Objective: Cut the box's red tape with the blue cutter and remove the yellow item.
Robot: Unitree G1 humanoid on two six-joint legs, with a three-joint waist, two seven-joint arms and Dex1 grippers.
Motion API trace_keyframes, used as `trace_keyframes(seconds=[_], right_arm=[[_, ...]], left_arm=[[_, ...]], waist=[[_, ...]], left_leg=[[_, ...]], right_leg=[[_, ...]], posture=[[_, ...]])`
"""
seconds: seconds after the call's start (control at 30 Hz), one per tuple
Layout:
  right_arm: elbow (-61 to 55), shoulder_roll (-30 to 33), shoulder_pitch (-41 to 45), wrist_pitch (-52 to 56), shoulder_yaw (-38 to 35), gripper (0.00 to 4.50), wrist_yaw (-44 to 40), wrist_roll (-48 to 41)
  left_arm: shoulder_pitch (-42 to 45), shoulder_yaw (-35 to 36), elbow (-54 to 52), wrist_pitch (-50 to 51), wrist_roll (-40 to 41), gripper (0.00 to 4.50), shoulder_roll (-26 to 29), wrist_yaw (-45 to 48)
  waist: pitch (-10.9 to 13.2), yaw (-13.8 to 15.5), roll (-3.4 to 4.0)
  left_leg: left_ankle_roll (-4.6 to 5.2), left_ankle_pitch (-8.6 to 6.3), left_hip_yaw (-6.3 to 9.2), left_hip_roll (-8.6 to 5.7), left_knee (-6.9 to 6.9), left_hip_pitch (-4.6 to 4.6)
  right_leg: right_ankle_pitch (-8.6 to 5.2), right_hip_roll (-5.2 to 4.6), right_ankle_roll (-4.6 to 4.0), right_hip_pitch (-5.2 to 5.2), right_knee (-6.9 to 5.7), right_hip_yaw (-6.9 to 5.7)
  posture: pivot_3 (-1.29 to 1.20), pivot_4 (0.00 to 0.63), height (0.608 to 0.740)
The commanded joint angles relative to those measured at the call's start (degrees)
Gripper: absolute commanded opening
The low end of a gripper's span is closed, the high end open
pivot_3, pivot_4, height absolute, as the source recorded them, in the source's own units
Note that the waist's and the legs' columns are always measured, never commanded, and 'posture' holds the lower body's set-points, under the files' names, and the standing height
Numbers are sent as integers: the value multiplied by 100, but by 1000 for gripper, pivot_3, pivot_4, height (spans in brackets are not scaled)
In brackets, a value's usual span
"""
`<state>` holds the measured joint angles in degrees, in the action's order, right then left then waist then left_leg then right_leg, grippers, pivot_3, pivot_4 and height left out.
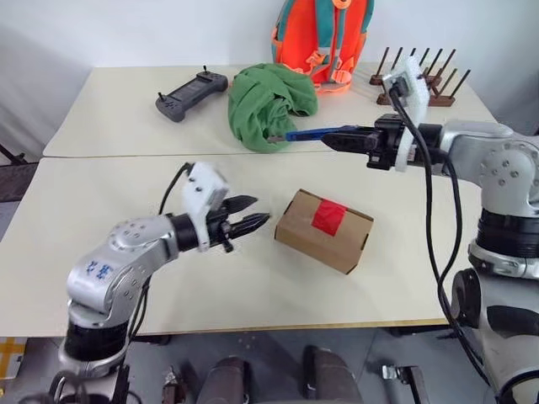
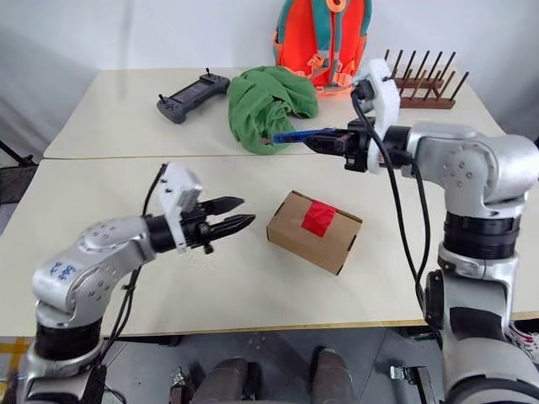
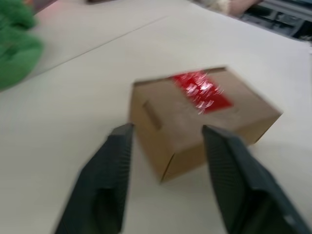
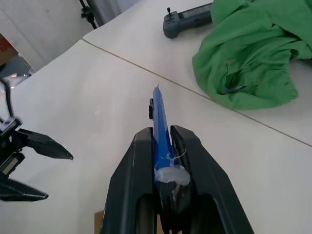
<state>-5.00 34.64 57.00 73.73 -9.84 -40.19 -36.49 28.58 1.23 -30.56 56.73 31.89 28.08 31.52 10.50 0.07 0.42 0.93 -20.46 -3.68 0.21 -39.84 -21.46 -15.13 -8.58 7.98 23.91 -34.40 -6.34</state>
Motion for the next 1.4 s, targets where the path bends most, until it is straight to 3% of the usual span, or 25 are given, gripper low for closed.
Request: trace_keyframes(seconds=[0.03,0.13,0.17,0.47,0.8,1.07,1.4], right_arm=[[-459,209,-86,-29,-416,163,175,-166],[-735,345,-306,-14,-561,163,303,-213],[-853,441,-420,-10,-631,163,321,-226],[-1845,1341,-1491,37,-1023,163,210,-545],[-2042,1809,-2103,-271,-1096,163,98,-737],[-2062,1869,-2086,-316,-1174,163,172,-933],[-1909,2412,-2193,-590,-686,163,-331,-909]], left_arm=[[308,-296,89,201,96,1046,106,119],[667,-645,427,271,-64,63,178,218],[841,-827,605,236,-169,27,170,239],[1768,-1725,1803,-49,-969,27,-319,40],[2265,-1802,1884,588,-854,27,-855,114],[2385,-2529,1767,1121,-1320,27,-394,39],[2453,-2545,2017,1363,-1466,27,-604,-123]], waist=[[0,-1,0],[1,-16,-1],[1,-6,-1],[5,155,-8],[9,140,-14],[10,139,-17],[10,144,-17]], left_leg=[[0,0,0,0,0,0],[0,0,-7,1,1,4],[0,0,-7,2,0,4],[8,3,-13,-3,-8,-4],[13,4,-15,-2,-13,-7],[14,4,-15,-3,-16,-7],[15,5,-13,-3,-21,1]], right_leg=[[0,0,0,0,0,0],[0,2,0,0,0,6],[0,4,0,0,1,5],[0,4,0,-16,44,5],[1,4,2,-19,50,6],[1,4,2,-20,50,8],[1,3,2,-31,52,11]], posture=[[0,150,740],[0,150,740],[0,150,740],[0,150,740],[0,150,740],[0,150,740],[0,150,740]])
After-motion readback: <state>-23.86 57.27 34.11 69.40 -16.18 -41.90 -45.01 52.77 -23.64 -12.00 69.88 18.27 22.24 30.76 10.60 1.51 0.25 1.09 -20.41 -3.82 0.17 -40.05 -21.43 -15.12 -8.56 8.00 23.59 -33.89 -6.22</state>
